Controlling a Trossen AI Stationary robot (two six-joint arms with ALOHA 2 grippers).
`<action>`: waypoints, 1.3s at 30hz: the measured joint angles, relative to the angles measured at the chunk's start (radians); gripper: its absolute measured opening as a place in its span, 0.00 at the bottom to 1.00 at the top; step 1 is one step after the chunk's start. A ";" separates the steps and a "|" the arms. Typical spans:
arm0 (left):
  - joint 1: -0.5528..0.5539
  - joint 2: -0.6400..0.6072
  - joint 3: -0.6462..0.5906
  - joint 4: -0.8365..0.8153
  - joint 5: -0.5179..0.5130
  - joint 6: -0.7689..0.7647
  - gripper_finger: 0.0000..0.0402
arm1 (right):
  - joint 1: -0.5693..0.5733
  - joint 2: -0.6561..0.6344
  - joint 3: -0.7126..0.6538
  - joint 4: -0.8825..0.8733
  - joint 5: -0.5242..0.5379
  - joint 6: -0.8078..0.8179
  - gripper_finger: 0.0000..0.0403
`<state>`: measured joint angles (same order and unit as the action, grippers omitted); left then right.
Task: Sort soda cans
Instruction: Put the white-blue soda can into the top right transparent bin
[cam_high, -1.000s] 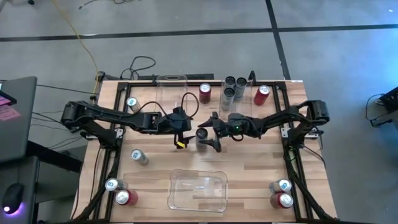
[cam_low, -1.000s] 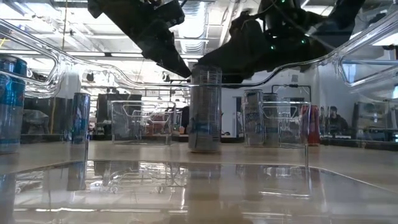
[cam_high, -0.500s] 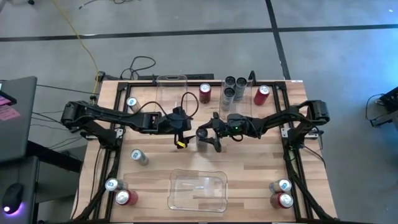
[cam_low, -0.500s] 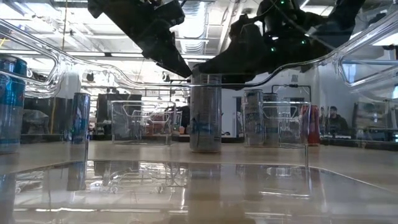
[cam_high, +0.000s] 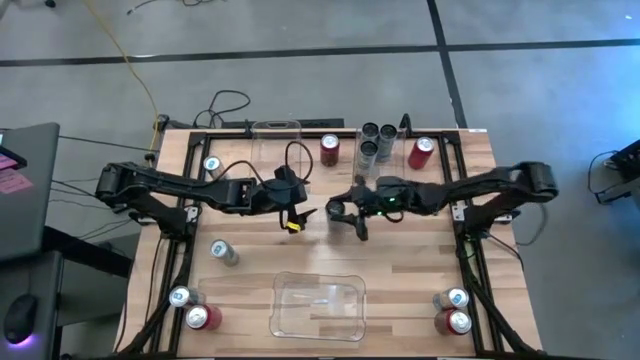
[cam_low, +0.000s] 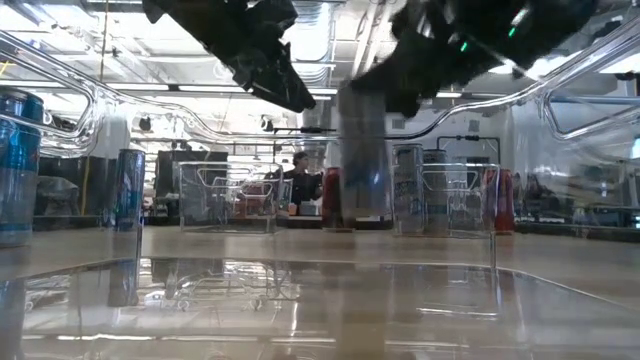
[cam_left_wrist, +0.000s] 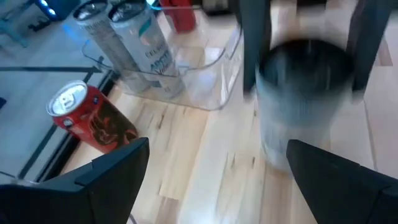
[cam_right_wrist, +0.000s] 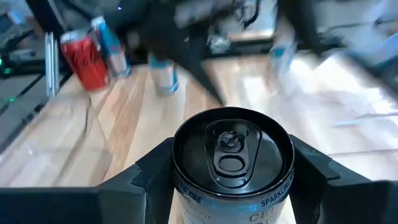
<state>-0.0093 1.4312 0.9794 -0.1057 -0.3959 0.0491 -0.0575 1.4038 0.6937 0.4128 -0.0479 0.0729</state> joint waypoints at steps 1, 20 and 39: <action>0.000 0.000 0.000 -0.001 0.001 -0.004 0.94 | 0.005 -0.040 0.000 -0.027 0.018 -0.002 0.58; -0.060 0.004 -0.001 -0.029 0.020 -0.129 0.94 | 0.000 -0.514 0.002 -0.426 0.384 -0.045 0.58; -0.109 0.004 -0.002 -0.097 -0.077 -0.140 0.94 | -0.257 -0.686 -0.204 -0.458 0.386 -0.020 0.58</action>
<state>-0.1184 1.4353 0.9771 -0.2031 -0.4730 -0.0905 -0.3146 0.7178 0.4898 -0.0450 0.3386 0.0529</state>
